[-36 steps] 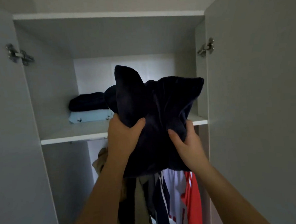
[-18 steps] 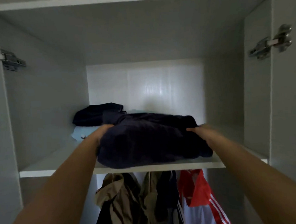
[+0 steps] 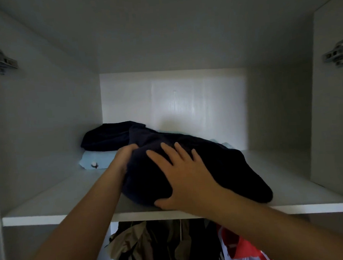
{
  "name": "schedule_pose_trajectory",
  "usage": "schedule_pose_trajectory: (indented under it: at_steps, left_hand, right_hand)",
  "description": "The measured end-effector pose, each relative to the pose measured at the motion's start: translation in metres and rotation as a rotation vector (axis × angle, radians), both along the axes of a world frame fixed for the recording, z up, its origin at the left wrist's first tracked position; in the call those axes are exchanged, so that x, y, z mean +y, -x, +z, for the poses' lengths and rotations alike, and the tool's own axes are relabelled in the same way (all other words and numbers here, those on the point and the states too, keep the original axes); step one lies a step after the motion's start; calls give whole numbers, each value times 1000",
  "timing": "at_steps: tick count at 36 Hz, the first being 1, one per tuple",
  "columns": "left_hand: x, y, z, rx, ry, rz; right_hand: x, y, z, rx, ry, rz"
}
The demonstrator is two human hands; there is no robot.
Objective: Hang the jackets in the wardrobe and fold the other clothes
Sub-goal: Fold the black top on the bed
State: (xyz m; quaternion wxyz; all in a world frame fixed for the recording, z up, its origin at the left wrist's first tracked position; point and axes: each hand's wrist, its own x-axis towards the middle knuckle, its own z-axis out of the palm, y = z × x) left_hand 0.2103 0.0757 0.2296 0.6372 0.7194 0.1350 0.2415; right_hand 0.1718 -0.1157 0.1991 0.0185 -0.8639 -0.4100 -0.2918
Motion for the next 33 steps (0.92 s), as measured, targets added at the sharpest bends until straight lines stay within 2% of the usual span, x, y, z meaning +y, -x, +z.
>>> schedule_pose_trajectory:
  at_steps: [4, 8, 13, 17, 21, 27, 30, 33]
  left_hand:
    - [4, 6, -10, -6, 185, 6]
    - [8, 28, -37, 11, 297, -104]
    - [10, 39, -52, -37, 330, -176]
    - [-6, 48, -56, -129, 325, -187]
    - [-20, 59, -58, -193, 314, -211]
    - [-33, 77, -60, -121, 349, -197]
    - [-39, 87, -65, -86, 359, -188]
    - [-44, 100, -74, -81, 367, -231]
  right_hand:
    - [16, 5, -15, -96, 71, -50]
    - [0, 13, -17, -147, 135, -38]
    - [-35, 30, -28, -267, 30, -133]
    - [-32, 50, -45, -311, 2, -71]
    - [-8, 64, -38, -304, 97, -255]
    - [24, 42, -20, -312, 253, -480]
    - [26, 42, -18, -278, 243, -455]
    - [11, 42, -14, -265, 196, -334]
